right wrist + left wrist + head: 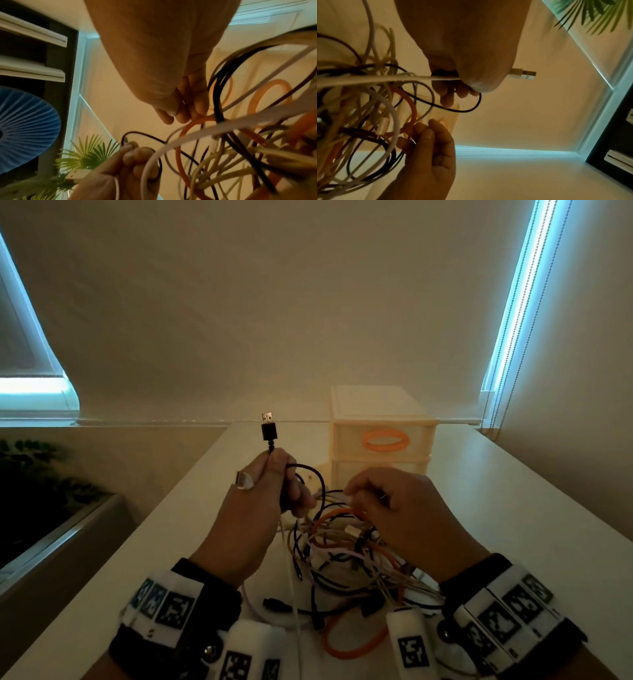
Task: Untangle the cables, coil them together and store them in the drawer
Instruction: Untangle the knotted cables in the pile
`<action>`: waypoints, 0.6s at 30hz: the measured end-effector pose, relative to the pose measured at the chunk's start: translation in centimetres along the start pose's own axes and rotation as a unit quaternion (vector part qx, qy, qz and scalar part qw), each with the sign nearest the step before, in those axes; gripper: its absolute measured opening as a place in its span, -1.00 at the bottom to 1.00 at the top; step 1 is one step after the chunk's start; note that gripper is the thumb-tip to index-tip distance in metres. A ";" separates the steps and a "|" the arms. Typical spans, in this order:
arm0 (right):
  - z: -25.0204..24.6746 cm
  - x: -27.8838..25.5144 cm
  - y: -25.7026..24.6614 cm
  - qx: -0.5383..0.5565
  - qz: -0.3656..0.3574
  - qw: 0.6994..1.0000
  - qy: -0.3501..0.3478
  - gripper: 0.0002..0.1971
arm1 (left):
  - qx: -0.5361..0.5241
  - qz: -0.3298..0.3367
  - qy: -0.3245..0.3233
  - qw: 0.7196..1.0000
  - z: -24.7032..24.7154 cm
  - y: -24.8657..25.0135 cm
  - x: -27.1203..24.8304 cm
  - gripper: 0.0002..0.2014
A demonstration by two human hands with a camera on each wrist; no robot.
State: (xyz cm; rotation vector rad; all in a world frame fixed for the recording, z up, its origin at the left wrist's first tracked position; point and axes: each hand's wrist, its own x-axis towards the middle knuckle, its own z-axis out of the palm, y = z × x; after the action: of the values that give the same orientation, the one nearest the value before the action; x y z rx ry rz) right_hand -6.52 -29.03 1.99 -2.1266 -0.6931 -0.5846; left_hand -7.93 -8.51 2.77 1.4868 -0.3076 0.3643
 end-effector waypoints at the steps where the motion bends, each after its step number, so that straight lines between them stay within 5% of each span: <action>1: 0.2 0.1 -0.1 -0.006 -0.014 1.000 -0.005 -0.81 | -0.031 -0.011 -0.003 0.999 0.1 0.0 0.0 -0.63; 8: 1.4 0.2 -0.2 -0.109 -0.047 0.991 -0.065 -0.81 | -0.207 -0.045 -0.028 0.977 0.0 1.0 0.1 -0.66; 18: -0.5 0.6 1.3 -0.239 -0.019 0.966 -0.096 -0.95 | -0.417 0.081 0.088 0.901 -5.0 4.7 1.7 -0.53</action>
State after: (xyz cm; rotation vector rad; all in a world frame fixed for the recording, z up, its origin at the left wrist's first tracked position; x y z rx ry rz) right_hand -5.35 -29.93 1.91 -2.6508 -0.7563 -0.6187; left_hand -8.47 -3.19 7.40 0.5801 -0.3796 0.4252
